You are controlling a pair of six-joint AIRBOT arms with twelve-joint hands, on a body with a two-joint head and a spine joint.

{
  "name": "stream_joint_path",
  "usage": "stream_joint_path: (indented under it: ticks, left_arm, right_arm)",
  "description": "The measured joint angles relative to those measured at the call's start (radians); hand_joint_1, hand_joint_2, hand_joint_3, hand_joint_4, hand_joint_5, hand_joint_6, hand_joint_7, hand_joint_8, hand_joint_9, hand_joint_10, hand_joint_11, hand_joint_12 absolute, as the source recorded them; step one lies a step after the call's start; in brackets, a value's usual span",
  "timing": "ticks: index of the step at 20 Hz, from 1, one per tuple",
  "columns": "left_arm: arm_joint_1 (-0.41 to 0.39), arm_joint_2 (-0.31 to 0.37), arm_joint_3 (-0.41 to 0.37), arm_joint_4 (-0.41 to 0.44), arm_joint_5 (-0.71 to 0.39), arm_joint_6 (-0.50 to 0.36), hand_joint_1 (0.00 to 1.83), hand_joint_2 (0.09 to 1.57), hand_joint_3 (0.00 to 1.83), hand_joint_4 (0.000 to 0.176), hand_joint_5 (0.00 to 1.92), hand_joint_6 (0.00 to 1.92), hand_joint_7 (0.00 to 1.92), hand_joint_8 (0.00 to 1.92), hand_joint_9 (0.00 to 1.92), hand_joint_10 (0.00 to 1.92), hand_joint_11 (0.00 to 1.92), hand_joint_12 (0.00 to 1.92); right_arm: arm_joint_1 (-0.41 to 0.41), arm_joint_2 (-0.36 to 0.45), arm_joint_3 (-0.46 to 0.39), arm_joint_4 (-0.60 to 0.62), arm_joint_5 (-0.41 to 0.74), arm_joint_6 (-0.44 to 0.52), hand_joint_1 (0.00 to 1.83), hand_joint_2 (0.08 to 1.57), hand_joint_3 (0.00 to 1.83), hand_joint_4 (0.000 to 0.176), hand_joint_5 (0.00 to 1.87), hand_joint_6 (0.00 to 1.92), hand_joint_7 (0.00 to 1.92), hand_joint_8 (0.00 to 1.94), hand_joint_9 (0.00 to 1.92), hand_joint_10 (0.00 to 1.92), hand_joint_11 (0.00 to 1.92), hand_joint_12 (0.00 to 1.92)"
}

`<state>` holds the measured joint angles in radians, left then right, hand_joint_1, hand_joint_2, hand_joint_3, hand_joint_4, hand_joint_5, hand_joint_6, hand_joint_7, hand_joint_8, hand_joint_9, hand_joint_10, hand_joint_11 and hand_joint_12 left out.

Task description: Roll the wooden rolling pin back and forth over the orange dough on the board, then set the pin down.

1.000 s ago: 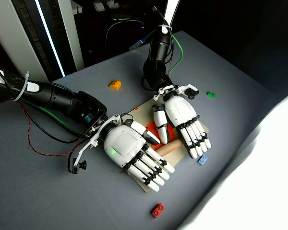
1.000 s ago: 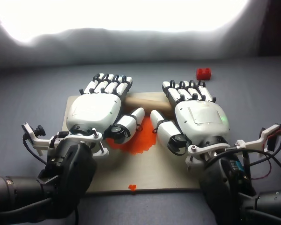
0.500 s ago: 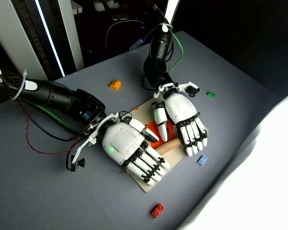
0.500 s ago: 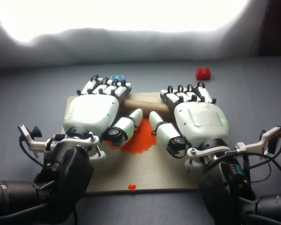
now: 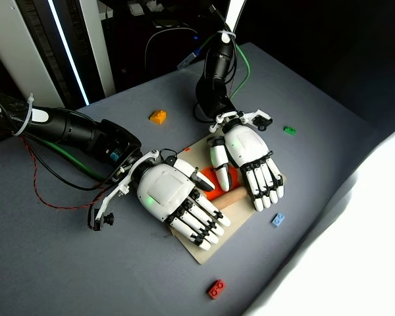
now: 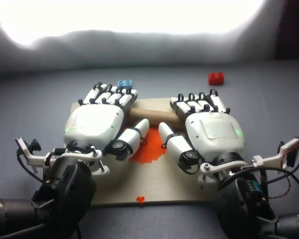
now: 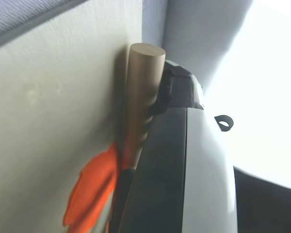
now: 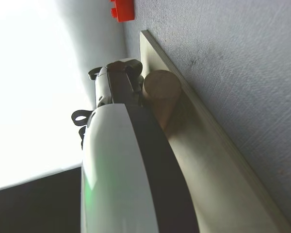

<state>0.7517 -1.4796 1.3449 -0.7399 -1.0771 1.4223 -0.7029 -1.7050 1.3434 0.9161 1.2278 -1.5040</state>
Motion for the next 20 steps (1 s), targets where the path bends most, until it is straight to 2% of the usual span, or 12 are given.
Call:
stream_joint_path:
  ticks: [1,4,6,7,8,11,14,16,18,20]
  left_arm:
    - [0.002,0.0,-0.002,0.0,-0.006,0.0,0.0,1.55,0.0,0.0,0.31,0.01,0.36,0.0,0.29,0.0,0.0,0.45]
    - [0.008,0.005,-0.011,-0.001,-0.021,-0.005,0.0,1.55,0.0,0.0,0.32,0.0,0.36,0.0,0.3,0.0,0.0,0.57]
    - [0.014,0.005,-0.016,0.001,-0.031,-0.006,0.0,1.55,0.0,0.0,0.3,0.0,0.34,0.0,0.27,0.0,0.0,0.44]
    - [0.015,0.006,-0.02,-0.003,-0.036,-0.006,0.0,1.55,0.0,0.0,0.3,0.0,0.34,0.0,0.27,0.0,0.0,0.44]
    - [0.019,0.006,-0.022,0.0,-0.039,-0.006,0.0,1.55,0.0,0.0,0.3,0.0,0.34,0.0,0.28,0.0,0.0,0.5]
    - [0.03,0.013,-0.035,0.004,-0.055,-0.007,0.0,1.55,0.0,0.0,0.29,0.0,0.35,0.0,0.28,0.0,0.0,0.49]
    - [0.051,0.014,-0.04,0.023,-0.083,-0.007,0.0,1.55,0.0,0.0,0.31,0.01,0.36,0.0,0.31,0.01,0.0,0.62]
    - [0.06,0.015,-0.046,0.032,-0.095,-0.007,0.0,1.55,0.0,0.0,0.29,0.0,0.35,0.0,0.3,0.0,0.0,0.56]
    - [0.066,0.016,-0.048,0.04,-0.104,-0.006,0.0,1.55,0.0,0.0,0.3,0.0,0.36,0.0,0.31,0.01,0.0,0.6]
    - [0.071,0.018,-0.056,0.039,-0.114,-0.003,0.0,1.54,0.0,0.0,0.29,0.0,0.35,0.0,0.29,0.0,0.0,0.48]
  right_arm:
    - [-0.002,0.002,-0.004,0.0,0.002,0.0,0.0,1.53,0.0,0.0,0.42,0.01,0.44,0.0,0.37,0.0,0.0,0.75]
    - [-0.008,0.005,-0.014,-0.007,0.009,-0.002,0.0,1.54,0.0,0.0,0.39,0.0,0.41,0.0,0.34,0.0,0.0,0.7]
    - [-0.014,0.007,-0.021,-0.013,0.011,-0.004,0.0,1.53,0.0,0.0,0.42,0.01,0.43,0.01,0.35,0.0,0.0,0.69]
    - [-0.014,0.007,-0.022,-0.014,0.013,-0.005,0.0,1.53,0.0,0.0,0.41,0.01,0.43,0.01,0.34,0.0,0.0,0.72]
    - [-0.014,0.008,-0.022,-0.013,0.013,-0.005,0.0,1.53,0.0,0.0,0.39,0.0,0.42,0.0,0.33,0.0,0.0,0.69]
    - [-0.014,0.008,-0.029,-0.011,0.014,-0.005,0.0,1.52,0.0,0.0,0.41,0.01,0.44,0.01,0.35,0.01,0.0,0.69]
    - [-0.025,0.011,-0.044,-0.022,0.026,-0.005,0.0,1.52,0.0,0.0,0.37,0.0,0.4,0.0,0.32,0.0,0.0,0.66]
    - [-0.025,0.012,-0.048,-0.022,0.026,-0.013,0.0,1.52,0.0,0.0,0.37,0.0,0.41,0.0,0.31,0.0,0.0,0.65]
    - [-0.026,0.013,-0.054,-0.02,0.028,-0.013,0.0,1.53,0.0,0.0,0.37,0.0,0.4,0.0,0.32,0.01,0.0,0.65]
    - [-0.034,0.016,-0.065,-0.03,0.037,-0.015,0.0,1.53,0.0,0.0,0.37,0.01,0.41,0.0,0.33,0.01,0.0,0.69]
